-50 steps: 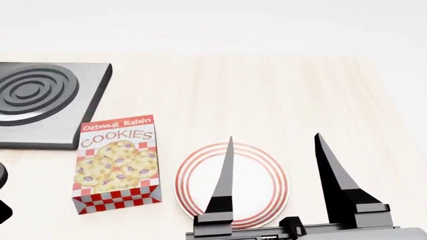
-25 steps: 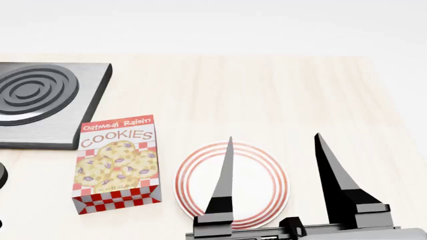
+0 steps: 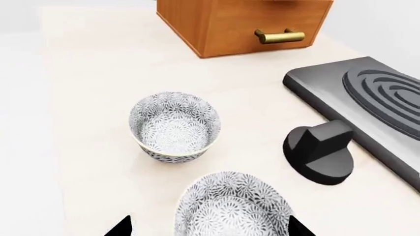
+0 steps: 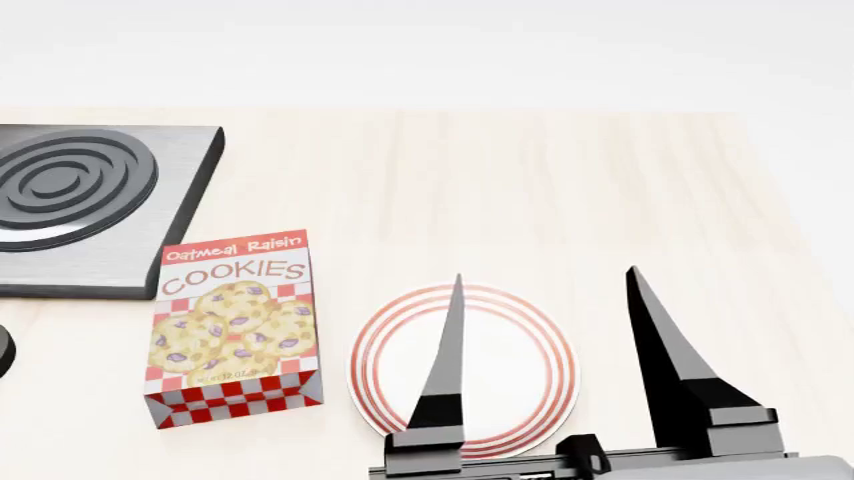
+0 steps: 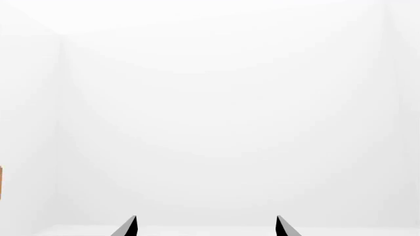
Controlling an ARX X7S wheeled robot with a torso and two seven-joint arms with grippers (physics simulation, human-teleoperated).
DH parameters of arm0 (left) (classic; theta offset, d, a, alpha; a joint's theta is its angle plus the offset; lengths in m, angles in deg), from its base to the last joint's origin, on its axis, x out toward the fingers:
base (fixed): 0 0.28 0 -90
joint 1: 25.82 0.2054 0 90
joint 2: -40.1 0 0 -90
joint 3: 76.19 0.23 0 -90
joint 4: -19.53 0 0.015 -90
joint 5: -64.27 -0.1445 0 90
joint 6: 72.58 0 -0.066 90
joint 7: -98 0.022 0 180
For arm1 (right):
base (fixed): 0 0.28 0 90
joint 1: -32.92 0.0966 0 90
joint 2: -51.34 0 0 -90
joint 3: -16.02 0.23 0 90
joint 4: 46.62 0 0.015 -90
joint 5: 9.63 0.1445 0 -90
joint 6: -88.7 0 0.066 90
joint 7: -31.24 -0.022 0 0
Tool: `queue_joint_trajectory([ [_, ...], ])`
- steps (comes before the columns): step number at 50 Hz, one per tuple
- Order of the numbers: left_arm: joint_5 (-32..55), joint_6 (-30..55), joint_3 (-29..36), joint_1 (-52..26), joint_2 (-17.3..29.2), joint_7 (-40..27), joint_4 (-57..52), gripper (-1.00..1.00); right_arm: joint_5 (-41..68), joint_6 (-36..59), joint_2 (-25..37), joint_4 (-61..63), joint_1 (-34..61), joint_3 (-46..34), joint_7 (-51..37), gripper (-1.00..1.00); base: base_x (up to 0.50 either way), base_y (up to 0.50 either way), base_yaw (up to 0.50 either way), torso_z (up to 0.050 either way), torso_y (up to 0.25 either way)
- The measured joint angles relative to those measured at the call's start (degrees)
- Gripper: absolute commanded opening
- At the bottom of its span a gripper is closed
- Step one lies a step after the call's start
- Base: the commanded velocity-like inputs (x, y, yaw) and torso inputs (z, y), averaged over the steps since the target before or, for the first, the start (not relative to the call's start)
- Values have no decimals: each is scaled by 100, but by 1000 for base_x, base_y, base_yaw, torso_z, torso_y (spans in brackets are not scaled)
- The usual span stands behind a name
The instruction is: Pick the akita bowl from table center and place it on the plate.
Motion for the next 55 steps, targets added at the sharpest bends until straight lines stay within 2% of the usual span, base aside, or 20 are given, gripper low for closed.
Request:
queue_joint_trajectory([
  [24, 391, 178, -141, -3, 65, -278, 335, 100, 62, -34, 82, -12, 24, -54, -89, 100, 0, 0, 0, 0, 0],
  [55, 645, -87, -80, -244, 154, -180, 1050, 100, 115, -113, 171, -66, 41, -129, -178, 100, 0, 0, 0, 0, 0],
])
